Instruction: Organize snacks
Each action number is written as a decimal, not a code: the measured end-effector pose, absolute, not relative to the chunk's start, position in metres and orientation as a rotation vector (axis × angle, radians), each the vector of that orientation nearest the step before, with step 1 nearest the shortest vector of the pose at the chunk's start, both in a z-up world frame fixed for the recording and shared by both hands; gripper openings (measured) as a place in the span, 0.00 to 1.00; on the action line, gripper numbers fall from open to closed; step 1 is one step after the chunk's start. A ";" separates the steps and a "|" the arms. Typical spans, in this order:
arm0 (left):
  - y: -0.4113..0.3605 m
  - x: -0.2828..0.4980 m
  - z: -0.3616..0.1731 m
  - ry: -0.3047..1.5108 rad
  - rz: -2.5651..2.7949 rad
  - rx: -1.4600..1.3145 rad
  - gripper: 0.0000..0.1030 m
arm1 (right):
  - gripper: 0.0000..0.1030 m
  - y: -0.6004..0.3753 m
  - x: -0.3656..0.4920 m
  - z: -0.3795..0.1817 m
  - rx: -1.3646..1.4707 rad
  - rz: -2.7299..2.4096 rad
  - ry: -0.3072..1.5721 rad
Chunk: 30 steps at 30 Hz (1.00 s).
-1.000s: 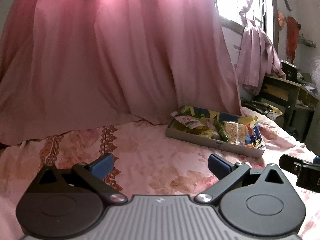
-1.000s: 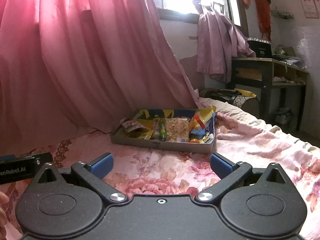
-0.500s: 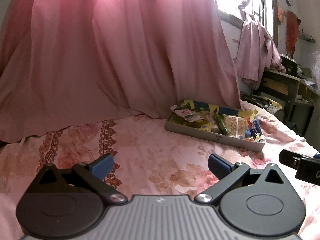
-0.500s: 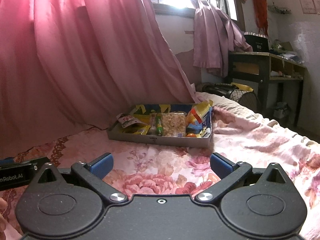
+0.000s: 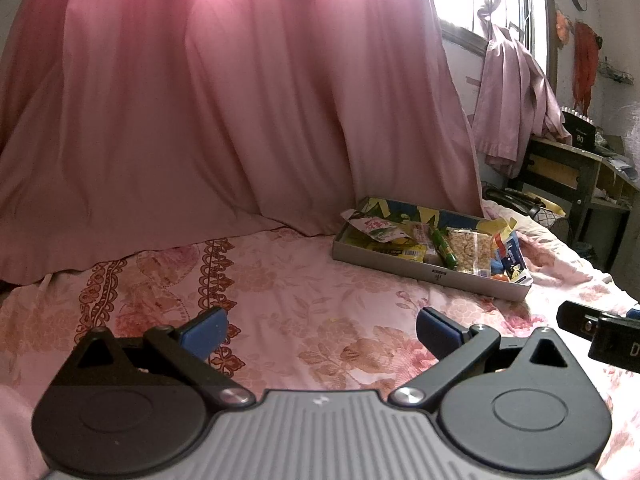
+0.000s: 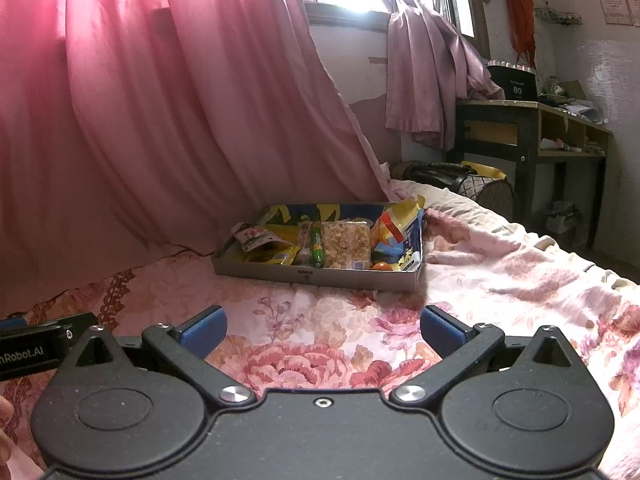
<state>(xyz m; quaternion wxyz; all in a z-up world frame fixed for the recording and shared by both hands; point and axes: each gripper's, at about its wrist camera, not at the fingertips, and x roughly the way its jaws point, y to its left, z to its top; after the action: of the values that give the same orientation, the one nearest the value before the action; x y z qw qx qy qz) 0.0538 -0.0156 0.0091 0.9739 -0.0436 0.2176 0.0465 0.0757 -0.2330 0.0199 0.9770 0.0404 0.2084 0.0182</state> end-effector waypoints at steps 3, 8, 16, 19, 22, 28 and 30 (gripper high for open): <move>-0.015 0.054 0.009 0.440 0.094 -0.088 1.00 | 0.99 -0.233 0.076 0.020 0.081 0.037 0.420; -0.016 0.054 0.009 0.440 0.094 -0.088 1.00 | 0.99 -0.233 0.076 0.020 0.080 0.038 0.421; -0.016 0.054 0.010 0.439 0.095 -0.088 1.00 | 0.99 -0.233 0.077 0.017 0.076 0.041 0.426; -0.016 0.054 0.009 0.439 0.094 -0.088 1.00 | 0.99 -0.233 0.077 0.017 0.076 0.041 0.426; -0.016 0.054 0.009 0.440 0.096 -0.088 1.00 | 0.99 -0.233 0.077 0.017 0.075 0.041 0.427; -0.016 0.054 0.009 0.439 0.095 -0.088 1.00 | 0.99 -0.233 0.077 0.016 0.077 0.042 0.428; -0.016 0.054 0.009 0.440 0.095 -0.088 1.00 | 0.99 -0.233 0.077 0.016 0.076 0.042 0.429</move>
<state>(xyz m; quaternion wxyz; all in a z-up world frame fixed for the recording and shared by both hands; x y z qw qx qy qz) 0.0539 -0.0159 0.0092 0.9739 -0.0434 0.2179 0.0469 0.0774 -0.2331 0.0160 0.9761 0.0379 0.2128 0.0209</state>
